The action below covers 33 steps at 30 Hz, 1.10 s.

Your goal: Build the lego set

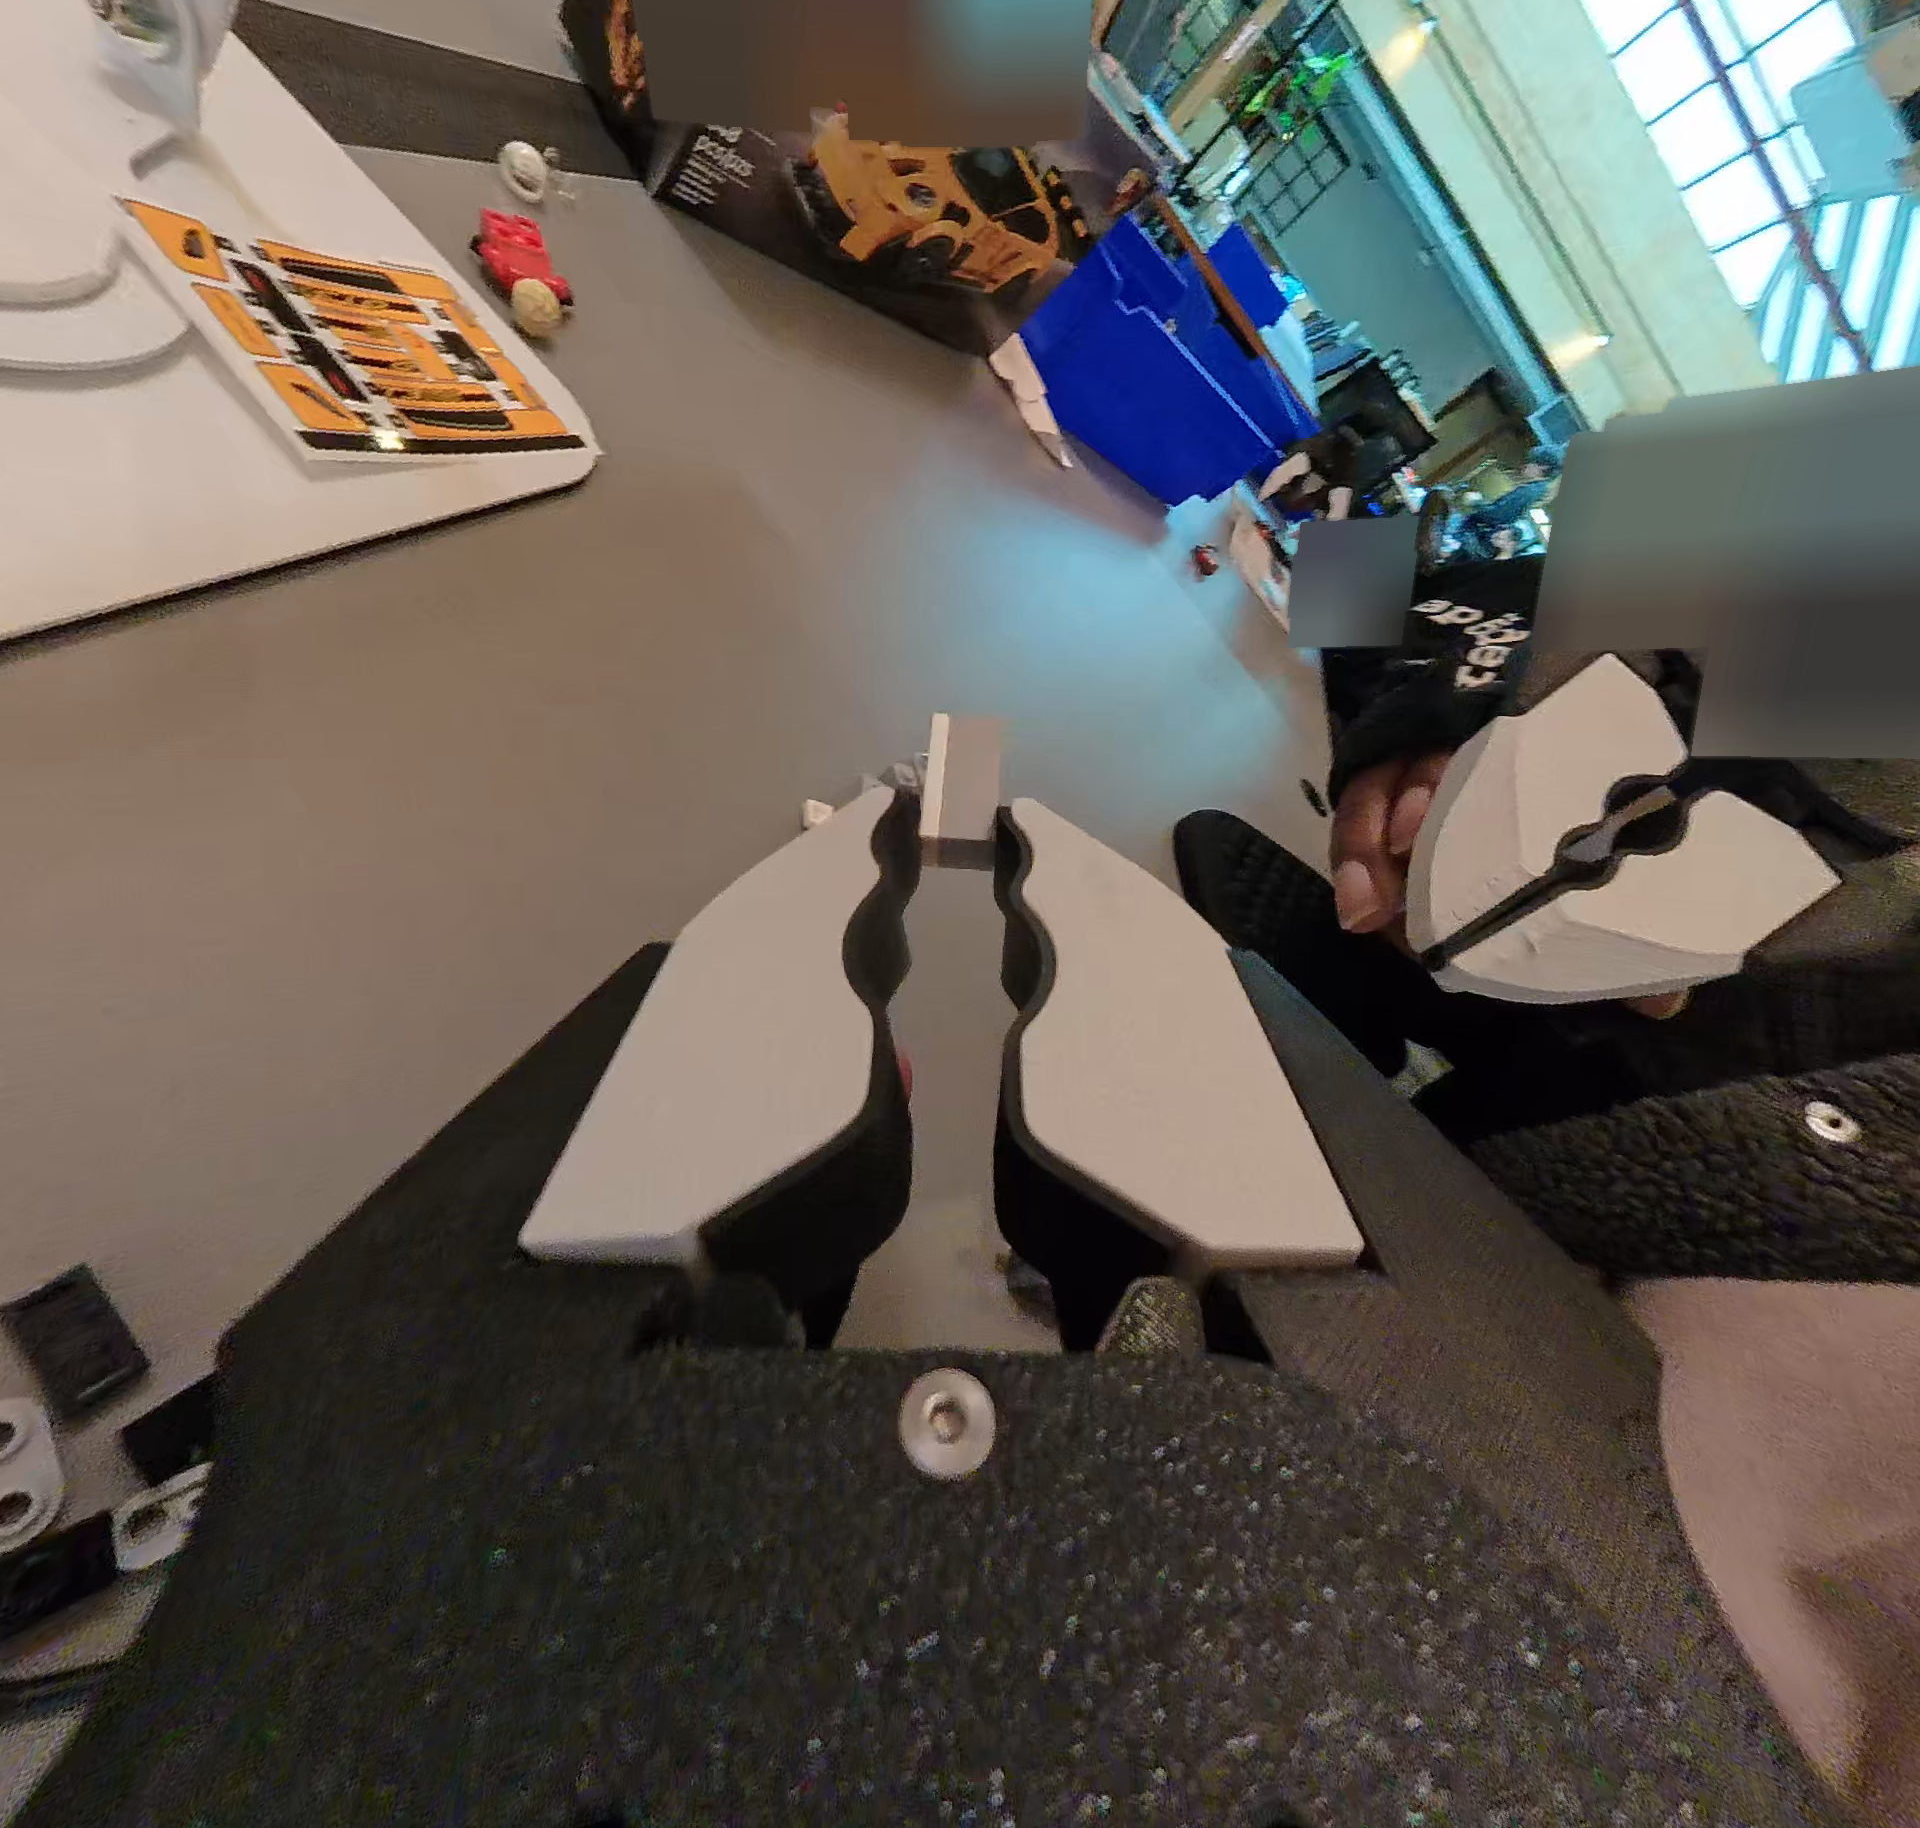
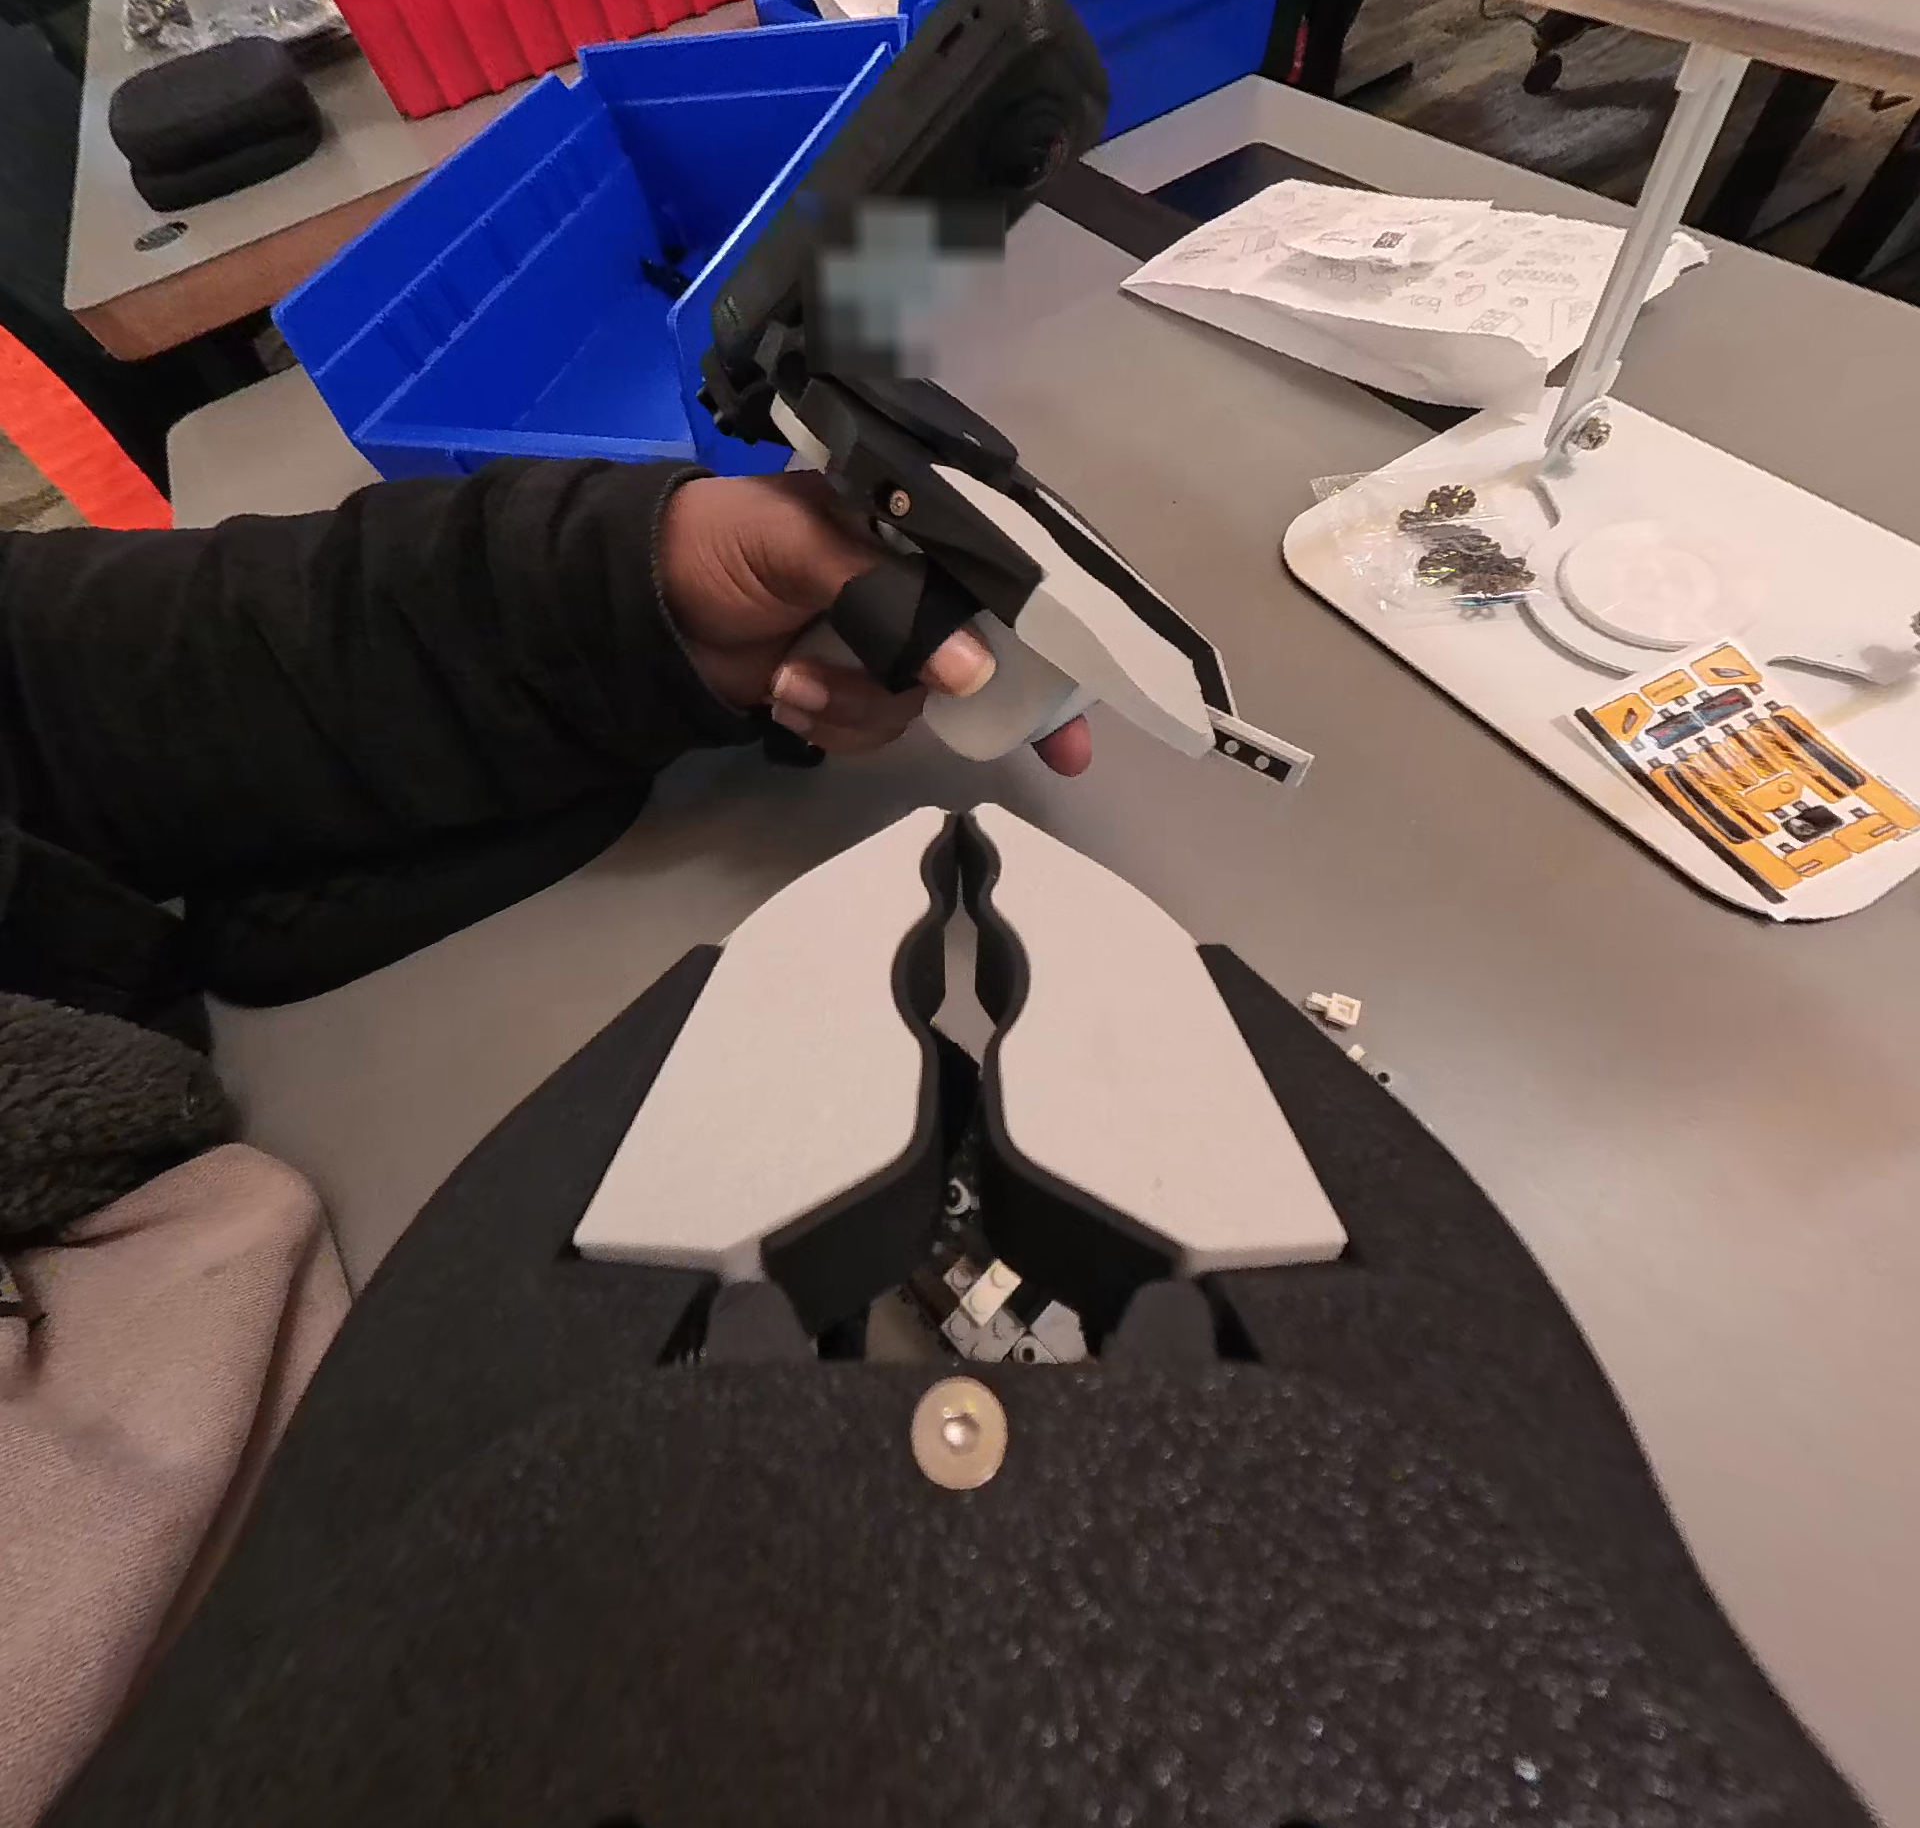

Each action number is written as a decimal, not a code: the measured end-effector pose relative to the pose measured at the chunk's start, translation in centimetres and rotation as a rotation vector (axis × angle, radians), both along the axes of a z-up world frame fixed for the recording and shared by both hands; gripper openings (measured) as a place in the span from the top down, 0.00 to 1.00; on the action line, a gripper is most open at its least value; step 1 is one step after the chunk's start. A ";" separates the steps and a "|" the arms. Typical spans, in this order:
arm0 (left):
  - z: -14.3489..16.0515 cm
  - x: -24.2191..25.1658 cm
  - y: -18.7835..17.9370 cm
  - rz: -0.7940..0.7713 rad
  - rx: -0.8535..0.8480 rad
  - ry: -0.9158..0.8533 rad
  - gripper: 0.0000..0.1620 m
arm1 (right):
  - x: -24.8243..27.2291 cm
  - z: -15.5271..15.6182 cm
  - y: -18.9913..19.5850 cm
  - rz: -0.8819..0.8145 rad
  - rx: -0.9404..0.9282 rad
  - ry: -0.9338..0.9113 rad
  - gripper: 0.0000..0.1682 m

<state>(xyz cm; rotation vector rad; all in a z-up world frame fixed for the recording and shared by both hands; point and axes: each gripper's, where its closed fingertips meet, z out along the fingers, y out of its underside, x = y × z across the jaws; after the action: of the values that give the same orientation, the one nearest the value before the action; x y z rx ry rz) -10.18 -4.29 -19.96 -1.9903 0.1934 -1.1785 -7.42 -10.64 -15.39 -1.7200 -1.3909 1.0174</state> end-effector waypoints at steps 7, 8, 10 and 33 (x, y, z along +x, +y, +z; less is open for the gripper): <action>-0.7 0.4 0.1 0.038 0.060 0.194 0.91 | -0.1 -0.5 0.4 -0.010 -0.013 -0.005 1.00; -0.7 0.5 0.1 0.043 0.069 0.220 0.91 | -0.1 -0.5 0.4 -0.010 -0.013 -0.005 1.00; -0.8 0.6 0.0 0.047 0.081 0.262 0.91 | -0.1 -0.5 0.5 -0.011 -0.015 -0.004 1.00; 0.6 2.2 -0.7 -0.039 0.360 0.418 0.92 | 0.2 0.7 1.6 0.040 0.056 0.076 1.00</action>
<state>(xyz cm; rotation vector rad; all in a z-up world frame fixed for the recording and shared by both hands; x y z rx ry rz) -7.94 -4.94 -19.39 -1.8877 0.6139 -0.6772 -7.21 -9.08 -14.70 -1.6028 -1.3967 1.0455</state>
